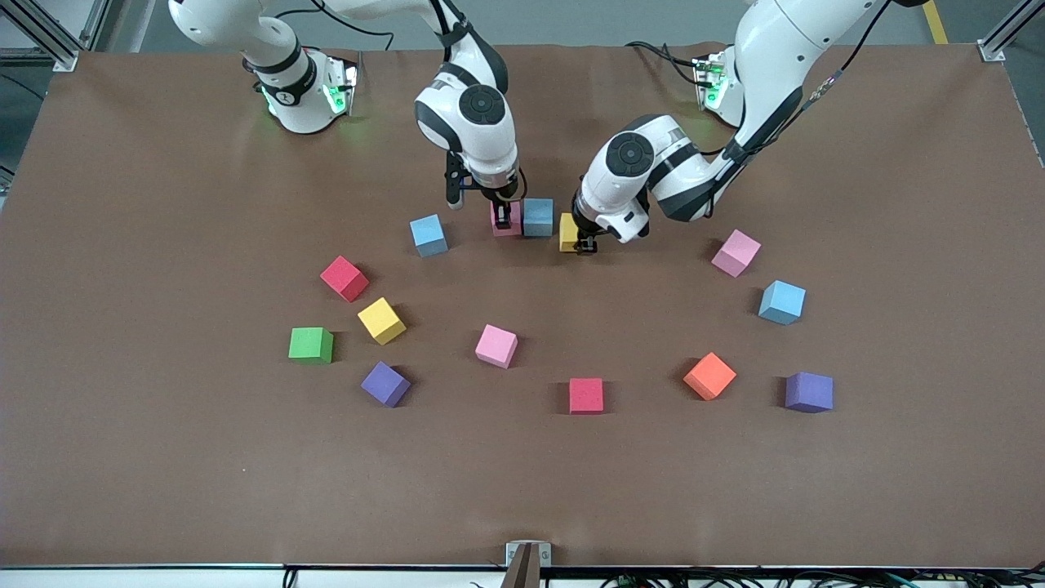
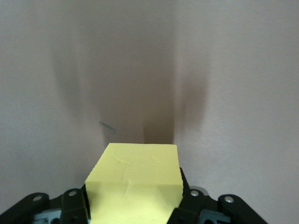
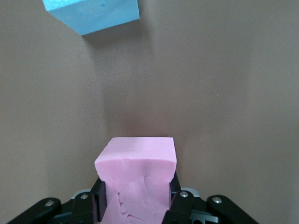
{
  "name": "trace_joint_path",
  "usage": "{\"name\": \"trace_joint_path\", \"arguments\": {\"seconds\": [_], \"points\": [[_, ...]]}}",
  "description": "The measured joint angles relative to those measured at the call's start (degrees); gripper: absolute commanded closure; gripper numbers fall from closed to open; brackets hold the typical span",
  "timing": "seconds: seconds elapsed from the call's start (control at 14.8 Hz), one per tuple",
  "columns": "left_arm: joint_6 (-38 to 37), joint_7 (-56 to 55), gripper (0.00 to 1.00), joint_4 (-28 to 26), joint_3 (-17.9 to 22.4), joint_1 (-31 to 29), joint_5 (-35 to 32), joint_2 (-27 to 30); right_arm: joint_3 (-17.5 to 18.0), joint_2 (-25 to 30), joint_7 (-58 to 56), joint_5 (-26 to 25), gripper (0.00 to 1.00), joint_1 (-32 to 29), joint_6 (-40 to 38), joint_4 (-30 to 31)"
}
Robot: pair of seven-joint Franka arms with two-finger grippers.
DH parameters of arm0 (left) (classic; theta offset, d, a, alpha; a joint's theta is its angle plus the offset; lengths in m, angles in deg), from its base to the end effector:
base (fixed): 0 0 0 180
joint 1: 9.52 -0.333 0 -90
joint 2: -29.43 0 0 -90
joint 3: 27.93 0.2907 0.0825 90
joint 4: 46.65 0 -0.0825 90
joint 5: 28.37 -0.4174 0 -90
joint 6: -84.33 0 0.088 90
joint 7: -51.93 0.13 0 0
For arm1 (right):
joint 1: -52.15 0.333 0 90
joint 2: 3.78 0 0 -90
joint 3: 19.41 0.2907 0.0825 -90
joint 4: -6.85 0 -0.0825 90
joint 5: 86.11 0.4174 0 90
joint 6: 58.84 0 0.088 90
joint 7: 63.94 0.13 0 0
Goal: Arrange 11 blocks into digit 3
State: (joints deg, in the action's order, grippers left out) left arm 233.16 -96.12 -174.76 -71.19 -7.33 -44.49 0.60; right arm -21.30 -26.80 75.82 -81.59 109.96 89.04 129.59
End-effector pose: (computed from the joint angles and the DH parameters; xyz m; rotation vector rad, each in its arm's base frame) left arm 0.3628 -0.4201 0.1330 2.1601 2.2541 -0.3015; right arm 0.3292 0.4841 0.1431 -2.2459 2.1485 0.0547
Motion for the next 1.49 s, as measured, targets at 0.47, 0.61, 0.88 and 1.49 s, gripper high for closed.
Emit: {"name": "trace_joint_path", "arguments": {"seconds": [0.47, 0.61, 0.88, 1.49], "points": [[0.1, -3.9, 0.7, -0.5, 0.0, 2.4, 0.0, 0.0, 0.0, -0.2, 0.0, 0.0, 1.0, 0.0, 0.0, -0.2], [0.1, -3.9, 0.7, -0.7, 0.0, 2.5, 0.0, 0.0, 0.0, -0.5, 0.0, 0.0, 1.0, 0.0, 0.0, -0.5], [0.1, -3.9, 0.7, -1.0, 0.0, 2.8, 0.0, -0.1, 0.0, -0.8, 0.0, 0.0, 1.0, 0.0, -0.1, -0.9], [0.2, -3.9, 0.7, -1.1, 0.1, 3.9, 0.0, -0.9, 0.0, -0.8, 0.0, 0.0, 0.97, 0.0, -0.1, -1.0]]}}
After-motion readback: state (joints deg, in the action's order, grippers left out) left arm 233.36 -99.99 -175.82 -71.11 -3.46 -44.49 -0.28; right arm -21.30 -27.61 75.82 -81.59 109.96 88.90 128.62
